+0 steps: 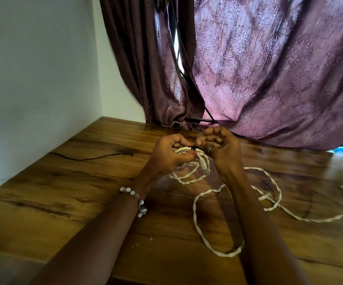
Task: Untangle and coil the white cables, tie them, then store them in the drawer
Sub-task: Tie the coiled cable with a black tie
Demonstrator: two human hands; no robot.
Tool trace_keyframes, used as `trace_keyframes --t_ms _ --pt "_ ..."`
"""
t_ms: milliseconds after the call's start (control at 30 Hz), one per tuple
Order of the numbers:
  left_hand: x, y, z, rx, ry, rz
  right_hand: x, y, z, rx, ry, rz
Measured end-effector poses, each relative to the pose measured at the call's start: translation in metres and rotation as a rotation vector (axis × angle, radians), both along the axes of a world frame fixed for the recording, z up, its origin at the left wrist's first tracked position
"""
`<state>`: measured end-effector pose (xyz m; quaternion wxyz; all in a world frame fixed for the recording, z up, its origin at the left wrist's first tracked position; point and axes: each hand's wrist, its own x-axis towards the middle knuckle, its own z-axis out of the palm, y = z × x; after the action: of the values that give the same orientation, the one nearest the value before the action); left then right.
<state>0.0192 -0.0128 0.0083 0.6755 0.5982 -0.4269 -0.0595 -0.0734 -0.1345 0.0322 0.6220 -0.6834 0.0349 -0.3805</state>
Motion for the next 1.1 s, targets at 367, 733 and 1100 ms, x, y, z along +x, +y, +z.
trace_keyframes --t_ms 367,733,1100 --pt "0.003 -0.002 -0.004 0.030 0.006 -0.027 -0.015 -0.017 0.000 0.034 0.248 0.082" --pt "0.002 -0.003 -0.007 0.059 -0.078 -0.028 -0.011 -0.010 -0.010 0.228 0.252 0.157" --pt "0.007 0.001 0.007 -0.227 0.579 -0.102 -0.022 -0.004 0.004 0.218 0.285 0.242"
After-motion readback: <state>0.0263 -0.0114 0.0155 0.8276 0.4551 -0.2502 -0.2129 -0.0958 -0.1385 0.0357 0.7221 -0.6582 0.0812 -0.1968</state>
